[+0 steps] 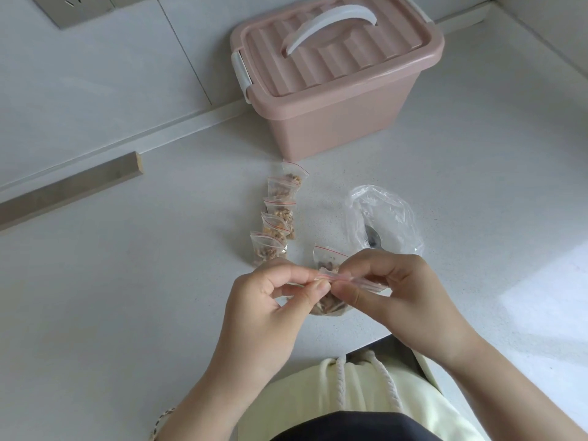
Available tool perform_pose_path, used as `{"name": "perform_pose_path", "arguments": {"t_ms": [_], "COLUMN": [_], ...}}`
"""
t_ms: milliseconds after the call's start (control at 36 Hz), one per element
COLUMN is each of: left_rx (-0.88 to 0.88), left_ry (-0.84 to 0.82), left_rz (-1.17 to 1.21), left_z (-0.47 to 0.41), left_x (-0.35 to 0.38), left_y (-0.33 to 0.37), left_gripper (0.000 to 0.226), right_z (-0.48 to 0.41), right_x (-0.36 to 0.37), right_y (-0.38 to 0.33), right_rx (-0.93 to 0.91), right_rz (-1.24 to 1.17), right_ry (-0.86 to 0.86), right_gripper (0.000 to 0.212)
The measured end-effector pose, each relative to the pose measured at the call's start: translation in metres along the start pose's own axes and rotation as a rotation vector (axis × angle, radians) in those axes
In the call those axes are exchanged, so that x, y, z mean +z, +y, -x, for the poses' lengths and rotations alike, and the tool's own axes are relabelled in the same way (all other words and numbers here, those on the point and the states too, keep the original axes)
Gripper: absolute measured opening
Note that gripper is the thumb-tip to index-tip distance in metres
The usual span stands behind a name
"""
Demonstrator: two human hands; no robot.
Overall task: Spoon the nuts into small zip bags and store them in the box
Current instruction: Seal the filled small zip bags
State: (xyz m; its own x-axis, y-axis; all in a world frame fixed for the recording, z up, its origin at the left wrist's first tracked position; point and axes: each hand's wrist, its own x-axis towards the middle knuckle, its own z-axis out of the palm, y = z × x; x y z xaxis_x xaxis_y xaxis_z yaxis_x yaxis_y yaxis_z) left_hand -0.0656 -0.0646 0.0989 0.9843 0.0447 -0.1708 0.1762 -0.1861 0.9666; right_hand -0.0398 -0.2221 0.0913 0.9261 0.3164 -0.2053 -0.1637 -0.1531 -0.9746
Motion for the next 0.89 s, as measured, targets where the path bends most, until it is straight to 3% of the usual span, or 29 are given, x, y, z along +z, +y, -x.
{"name": "perform_pose_path", "arguments": {"t_ms": [278,583,889], "left_rx": [0.197,0.227,0.001], "left_ry": [0.093,0.191,0.194], "left_rz": [-0.106,-0.077,0.166], "left_z": [0.006,0.014,0.015], "left_x": [0.002,-0.006,-0.011], "left_y": [-0.003,-0.01,-0.015], "left_gripper": [0.011,0.005,0.01], "right_z": [0.002,0.006,0.003], "right_x": [0.0,-0.007,-0.007], "right_y": [-0.001,0.001,0.006], "right_rx": [-0.045,-0.058,0.001], "right_rz": [-0.01,0.041,0.129], "right_ry": [0.032,-0.007,0.044], "right_gripper": [0.004,0.007,0.011]}}
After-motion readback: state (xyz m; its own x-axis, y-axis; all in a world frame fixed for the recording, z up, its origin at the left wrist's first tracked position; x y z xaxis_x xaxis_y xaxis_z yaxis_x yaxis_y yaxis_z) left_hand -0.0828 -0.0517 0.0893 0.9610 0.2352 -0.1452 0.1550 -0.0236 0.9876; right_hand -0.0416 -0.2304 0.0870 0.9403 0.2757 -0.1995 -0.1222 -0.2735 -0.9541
